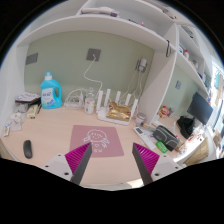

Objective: Arrange mouse

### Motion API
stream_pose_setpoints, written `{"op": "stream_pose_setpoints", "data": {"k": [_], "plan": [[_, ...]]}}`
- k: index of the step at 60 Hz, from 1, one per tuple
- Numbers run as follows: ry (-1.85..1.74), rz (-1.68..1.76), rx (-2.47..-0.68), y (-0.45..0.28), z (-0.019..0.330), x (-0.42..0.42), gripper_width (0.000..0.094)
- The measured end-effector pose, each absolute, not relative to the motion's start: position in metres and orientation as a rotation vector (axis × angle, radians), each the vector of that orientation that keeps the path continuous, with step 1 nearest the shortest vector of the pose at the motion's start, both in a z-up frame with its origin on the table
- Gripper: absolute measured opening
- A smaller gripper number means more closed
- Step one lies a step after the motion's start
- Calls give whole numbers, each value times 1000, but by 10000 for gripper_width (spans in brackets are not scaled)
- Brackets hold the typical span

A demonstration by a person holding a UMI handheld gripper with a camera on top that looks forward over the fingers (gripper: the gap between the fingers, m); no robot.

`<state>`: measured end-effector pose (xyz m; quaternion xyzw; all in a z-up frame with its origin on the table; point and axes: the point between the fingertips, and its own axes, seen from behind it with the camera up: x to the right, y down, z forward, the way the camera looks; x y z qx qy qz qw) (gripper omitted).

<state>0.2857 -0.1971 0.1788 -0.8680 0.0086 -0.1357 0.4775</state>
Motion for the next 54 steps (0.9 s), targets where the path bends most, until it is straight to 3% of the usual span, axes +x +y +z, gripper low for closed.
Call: {"op": "stream_pose_setpoints", "data": {"k": [17, 30, 44, 54], "plan": [[17, -365, -2209, -242, 131, 252, 845], [-69, -196, -2319, -277, 66, 118, 847], [-182, -54, -2302, -239, 27, -29, 847], [-206, -41, -2296, -195, 4, -68, 847]]}}
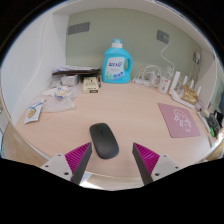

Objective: Arrange mouse

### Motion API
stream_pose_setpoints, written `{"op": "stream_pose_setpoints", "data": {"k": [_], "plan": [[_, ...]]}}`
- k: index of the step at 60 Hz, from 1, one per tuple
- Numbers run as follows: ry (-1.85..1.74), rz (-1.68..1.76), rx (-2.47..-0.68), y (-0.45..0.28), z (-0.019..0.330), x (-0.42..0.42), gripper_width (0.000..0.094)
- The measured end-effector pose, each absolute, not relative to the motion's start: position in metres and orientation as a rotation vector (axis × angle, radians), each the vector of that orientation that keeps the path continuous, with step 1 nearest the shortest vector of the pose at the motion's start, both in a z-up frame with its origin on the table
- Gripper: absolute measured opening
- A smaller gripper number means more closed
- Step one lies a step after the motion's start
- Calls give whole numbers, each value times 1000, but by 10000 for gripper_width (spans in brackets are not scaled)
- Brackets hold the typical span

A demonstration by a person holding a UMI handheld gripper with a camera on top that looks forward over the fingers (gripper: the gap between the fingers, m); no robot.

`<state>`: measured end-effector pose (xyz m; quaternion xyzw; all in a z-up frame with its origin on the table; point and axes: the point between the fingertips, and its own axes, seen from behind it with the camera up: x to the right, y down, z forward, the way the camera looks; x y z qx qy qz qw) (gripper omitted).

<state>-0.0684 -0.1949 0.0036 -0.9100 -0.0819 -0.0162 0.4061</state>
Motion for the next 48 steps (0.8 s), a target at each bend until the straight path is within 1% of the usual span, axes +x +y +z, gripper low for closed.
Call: {"op": "stream_pose_setpoints", "data": {"k": [6, 14, 17, 22, 25, 29, 33, 43, 48], "plan": [[-216, -60, -2298, -174, -8, -73, 847], [-220, -76, -2287, -152, -13, -70, 843], [-212, -77, -2280, -144, -12, -70, 822], [-191, -58, -2280, -135, -14, -73, 742], [-178, -31, -2284, -131, -16, -77, 649], [-169, 14, -2287, -127, -18, -85, 490], [-159, 24, -2278, -124, -18, -86, 474], [-189, 68, -2280, -119, -17, -90, 378], [-180, 98, -2273, -115, -6, -87, 372]]}}
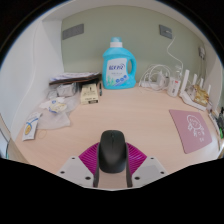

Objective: Arrange mouse

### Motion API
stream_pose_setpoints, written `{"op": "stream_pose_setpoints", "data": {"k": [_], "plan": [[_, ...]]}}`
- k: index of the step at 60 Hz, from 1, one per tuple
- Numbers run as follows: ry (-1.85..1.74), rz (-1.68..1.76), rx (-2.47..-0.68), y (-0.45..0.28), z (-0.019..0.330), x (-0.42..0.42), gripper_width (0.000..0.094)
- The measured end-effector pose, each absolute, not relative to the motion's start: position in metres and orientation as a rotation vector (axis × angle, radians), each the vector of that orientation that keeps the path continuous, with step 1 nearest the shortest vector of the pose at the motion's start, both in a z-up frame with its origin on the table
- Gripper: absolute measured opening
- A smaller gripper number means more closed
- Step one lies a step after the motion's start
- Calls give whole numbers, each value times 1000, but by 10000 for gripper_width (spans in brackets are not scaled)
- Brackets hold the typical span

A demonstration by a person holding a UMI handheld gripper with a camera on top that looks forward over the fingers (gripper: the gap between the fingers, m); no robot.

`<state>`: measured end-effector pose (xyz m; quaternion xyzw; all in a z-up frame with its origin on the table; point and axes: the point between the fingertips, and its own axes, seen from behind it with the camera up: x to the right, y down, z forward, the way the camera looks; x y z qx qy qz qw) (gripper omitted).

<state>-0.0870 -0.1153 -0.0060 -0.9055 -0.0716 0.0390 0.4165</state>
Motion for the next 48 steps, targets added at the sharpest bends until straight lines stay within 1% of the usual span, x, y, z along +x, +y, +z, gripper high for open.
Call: {"op": "stream_pose_setpoints", "data": {"k": [4, 9, 13, 16, 19, 23, 25, 28, 34, 38, 42, 48], "plan": [[-191, 136, -2208, -107, 30, -86, 373], [-210, 172, -2085, -91, 99, -71, 374], [-204, 162, -1995, -73, 150, -37, 374], [-191, 132, -1960, -60, 173, 2, 372], [-157, 113, -1951, -46, 183, 44, 372], [-119, 76, -1977, -31, 175, 102, 371], [-115, 41, -2001, -24, 164, 131, 369], [-100, 5, -2051, -18, 139, 173, 371], [-46, -3, -2172, -16, 74, 233, 369], [-62, -5, -2230, -14, 42, 252, 370], [-84, -7, -2255, -12, 19, 263, 372], [-93, 24, -2292, -11, -5, 266, 436]]}}
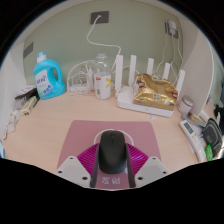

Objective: Arrange mouse

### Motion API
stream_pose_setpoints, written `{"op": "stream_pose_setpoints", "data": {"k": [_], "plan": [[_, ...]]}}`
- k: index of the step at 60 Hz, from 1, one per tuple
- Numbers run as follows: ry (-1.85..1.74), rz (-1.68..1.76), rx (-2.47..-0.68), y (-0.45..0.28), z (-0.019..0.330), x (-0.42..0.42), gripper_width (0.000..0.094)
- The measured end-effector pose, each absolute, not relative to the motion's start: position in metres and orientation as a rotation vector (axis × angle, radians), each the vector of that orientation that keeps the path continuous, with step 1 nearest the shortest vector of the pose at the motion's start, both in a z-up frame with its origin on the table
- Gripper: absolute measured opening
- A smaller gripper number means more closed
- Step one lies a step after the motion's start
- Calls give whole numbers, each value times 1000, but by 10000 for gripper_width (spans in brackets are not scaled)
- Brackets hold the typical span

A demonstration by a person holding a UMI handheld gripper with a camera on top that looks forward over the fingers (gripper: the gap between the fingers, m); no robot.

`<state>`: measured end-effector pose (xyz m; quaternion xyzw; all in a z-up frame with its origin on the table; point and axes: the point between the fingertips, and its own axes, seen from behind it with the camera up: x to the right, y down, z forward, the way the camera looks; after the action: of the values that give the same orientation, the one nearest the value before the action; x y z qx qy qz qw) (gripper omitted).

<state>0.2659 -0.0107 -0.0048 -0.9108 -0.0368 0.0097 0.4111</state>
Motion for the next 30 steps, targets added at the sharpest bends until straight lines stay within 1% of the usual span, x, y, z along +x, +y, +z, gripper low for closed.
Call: {"op": "stream_pose_setpoints", "data": {"k": [4, 7, 8, 11, 13, 14, 22, 30], "plan": [[-85, 58, -2321, -13, -11, 265, 482], [-74, 57, -2315, -14, -7, 266, 536], [-74, 52, -2308, -13, -4, 267, 578], [-80, 23, -2290, -14, 5, 271, 746], [-87, 10, -2280, -16, 12, 271, 825], [-90, 6, -2277, -17, 16, 272, 845], [-80, -41, -2238, -37, 55, 275, 848], [-72, -95, -2187, -74, 99, 270, 846]]}}
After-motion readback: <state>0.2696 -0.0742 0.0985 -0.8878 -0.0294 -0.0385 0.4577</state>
